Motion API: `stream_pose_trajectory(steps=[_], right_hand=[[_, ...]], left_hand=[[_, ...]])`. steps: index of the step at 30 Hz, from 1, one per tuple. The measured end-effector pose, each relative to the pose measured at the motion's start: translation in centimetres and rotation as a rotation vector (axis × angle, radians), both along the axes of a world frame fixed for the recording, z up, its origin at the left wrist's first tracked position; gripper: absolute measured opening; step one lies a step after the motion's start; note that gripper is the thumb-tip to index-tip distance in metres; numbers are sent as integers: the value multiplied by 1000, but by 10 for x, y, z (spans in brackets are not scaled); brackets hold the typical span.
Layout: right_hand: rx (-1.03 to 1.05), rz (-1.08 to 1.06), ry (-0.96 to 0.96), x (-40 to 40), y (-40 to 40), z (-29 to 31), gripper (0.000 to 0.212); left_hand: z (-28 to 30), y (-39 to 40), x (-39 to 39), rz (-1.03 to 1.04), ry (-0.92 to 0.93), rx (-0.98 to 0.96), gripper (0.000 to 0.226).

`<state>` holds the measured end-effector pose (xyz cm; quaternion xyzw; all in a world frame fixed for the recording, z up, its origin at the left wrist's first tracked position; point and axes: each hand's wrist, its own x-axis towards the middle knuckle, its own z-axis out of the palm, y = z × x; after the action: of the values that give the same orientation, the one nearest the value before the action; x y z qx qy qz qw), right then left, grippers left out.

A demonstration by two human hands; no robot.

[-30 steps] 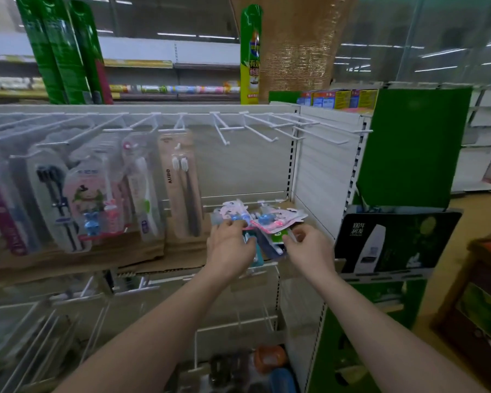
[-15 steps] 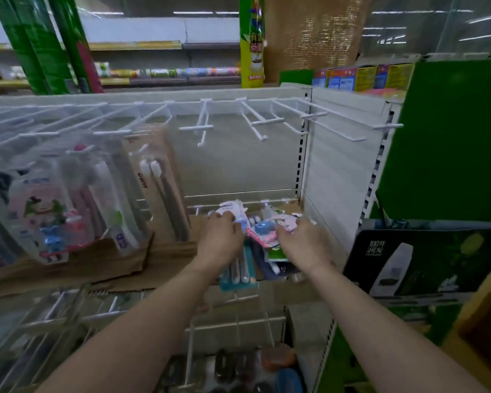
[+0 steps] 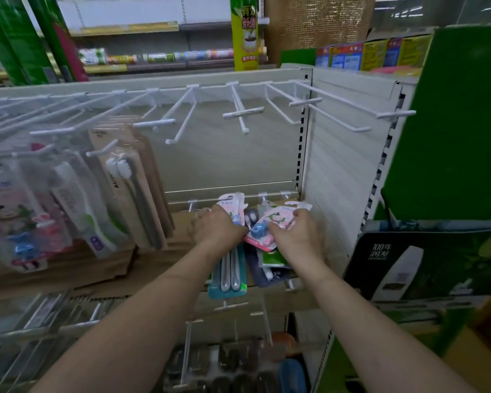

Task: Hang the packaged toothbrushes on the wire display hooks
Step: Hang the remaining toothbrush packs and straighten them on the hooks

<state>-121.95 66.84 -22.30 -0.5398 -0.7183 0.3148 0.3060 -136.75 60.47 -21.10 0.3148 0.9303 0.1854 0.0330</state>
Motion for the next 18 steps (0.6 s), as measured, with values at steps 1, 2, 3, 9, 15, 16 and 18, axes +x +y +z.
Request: stream_pose_trajectory(steps=[1,2,3,9,15,16,18], right_hand=[[6,-8,-11,1,1,-1,66],[9,-13,-16,2,1,-2,63],[8,-14,-15,2,1,-1,60],[11,9,74,8,-4,2,56],[32,56,236,12,-7,5,44],[34,63,255,12,-9,5,43],[42,72,274,9,-13,6,42]], left_hand=[[1,0,2,6,-6,-8,79],[2,-1,4,10,-12,-12,80],[4,0,5,11,-16,-10,80],[8,-2,13,-30,-74,74,84],[12,-11,19,-26,-148,250,91],[13,-13,20,-30,-155,280,90],[15,-17,22,-46,-149,317,86]])
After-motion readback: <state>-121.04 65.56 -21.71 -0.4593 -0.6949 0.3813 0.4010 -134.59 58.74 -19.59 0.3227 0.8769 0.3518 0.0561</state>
